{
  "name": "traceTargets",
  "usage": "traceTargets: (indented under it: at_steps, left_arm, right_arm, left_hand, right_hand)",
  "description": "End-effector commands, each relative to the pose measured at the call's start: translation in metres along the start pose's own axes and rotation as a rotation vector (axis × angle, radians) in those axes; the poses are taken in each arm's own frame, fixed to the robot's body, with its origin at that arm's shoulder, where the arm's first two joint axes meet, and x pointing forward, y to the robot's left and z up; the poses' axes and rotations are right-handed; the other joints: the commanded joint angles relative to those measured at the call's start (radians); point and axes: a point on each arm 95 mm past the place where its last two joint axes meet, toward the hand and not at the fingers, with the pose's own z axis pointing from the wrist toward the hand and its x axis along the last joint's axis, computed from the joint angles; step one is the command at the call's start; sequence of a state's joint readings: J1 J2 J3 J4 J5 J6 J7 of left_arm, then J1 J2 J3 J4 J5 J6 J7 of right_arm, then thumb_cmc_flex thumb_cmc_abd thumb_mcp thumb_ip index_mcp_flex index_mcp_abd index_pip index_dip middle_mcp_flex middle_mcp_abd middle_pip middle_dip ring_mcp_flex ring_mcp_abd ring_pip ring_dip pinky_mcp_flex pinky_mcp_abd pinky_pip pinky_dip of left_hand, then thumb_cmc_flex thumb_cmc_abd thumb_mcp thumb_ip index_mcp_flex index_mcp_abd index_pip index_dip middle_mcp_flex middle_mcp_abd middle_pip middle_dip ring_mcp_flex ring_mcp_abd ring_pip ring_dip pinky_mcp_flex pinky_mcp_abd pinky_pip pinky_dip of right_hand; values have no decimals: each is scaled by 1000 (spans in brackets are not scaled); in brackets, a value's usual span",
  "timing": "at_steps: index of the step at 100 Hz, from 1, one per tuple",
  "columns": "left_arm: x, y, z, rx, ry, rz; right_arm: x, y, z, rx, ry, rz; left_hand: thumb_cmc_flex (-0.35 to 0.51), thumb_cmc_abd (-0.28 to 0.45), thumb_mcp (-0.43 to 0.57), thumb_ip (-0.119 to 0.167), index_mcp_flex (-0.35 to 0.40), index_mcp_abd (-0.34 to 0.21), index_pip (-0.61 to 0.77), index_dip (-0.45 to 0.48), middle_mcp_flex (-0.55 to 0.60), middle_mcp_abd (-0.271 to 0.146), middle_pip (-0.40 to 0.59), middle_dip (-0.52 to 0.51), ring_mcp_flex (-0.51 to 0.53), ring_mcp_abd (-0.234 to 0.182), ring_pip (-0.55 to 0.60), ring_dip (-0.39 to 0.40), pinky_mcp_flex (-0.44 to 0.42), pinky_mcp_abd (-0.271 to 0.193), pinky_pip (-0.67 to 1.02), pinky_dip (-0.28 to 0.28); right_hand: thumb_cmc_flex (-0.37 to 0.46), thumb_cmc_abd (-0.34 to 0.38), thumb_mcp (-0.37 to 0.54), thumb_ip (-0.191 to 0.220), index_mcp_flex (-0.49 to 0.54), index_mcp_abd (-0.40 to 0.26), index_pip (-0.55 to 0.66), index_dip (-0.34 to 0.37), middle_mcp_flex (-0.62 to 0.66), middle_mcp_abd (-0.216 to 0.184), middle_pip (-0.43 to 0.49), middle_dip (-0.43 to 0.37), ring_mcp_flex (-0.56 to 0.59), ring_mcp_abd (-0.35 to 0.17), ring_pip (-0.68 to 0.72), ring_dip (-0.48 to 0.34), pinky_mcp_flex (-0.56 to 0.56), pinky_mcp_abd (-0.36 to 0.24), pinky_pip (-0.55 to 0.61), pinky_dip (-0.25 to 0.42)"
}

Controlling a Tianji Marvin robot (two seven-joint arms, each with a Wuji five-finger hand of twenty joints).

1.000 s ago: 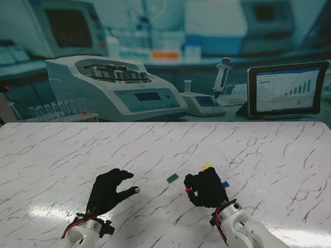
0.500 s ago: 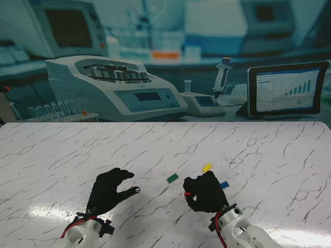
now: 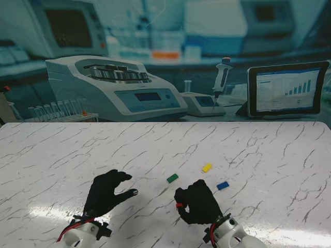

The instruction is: Arrange dominoes in a row

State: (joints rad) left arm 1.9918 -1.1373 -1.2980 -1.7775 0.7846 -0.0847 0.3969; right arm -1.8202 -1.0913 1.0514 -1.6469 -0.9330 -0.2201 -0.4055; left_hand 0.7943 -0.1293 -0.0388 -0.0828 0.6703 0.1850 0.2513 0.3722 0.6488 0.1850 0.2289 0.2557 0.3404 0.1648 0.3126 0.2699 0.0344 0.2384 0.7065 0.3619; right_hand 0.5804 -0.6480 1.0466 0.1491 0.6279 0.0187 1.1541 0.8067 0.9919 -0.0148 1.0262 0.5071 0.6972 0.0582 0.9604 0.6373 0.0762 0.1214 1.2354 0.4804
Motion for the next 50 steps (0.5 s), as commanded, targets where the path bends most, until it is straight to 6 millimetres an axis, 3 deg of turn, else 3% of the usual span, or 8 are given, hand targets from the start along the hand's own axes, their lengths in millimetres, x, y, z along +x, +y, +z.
traceTargets:
  at_steps: [1,39,50]
  left_arm:
    - [3,3,-4,-11,20,-17]
    - [3,3,-7,-8,13,-18]
    - [3,3,-8,-9,10,-21]
  right_arm:
    - [5,-12,-4,17,-1,24]
    - [9,-33,-7,46,3,76]
    - [9,-36,-7,59,0,86]
  left_hand:
    - [-11,-4,-21,-16,21,-32,6,13,34,-15,14,12,13,-10,13,5,-3,-29,7,3]
    - [-12,-3,-20,-16,22,-31,8,13,34,-14,14,12,12,-9,14,2,-2,-24,6,3]
    - [-12,-4,-20,-16,23,-31,9,13,35,-14,15,12,13,-9,14,2,-2,-23,6,3]
  right_hand:
    - [22,12,13,36,-27,16,48,-18,3,-23,15,-12,1,-21,-7,-11,-9,18,24,-9]
    - [52,26,-27,-3,-37,19,35,-38,-12,-8,-4,-14,-21,-13,-13,-13,-25,22,11,-14]
    - [73,31,-55,-36,-40,18,21,-52,-18,3,-23,-15,-32,-8,-18,-14,-32,22,5,-16]
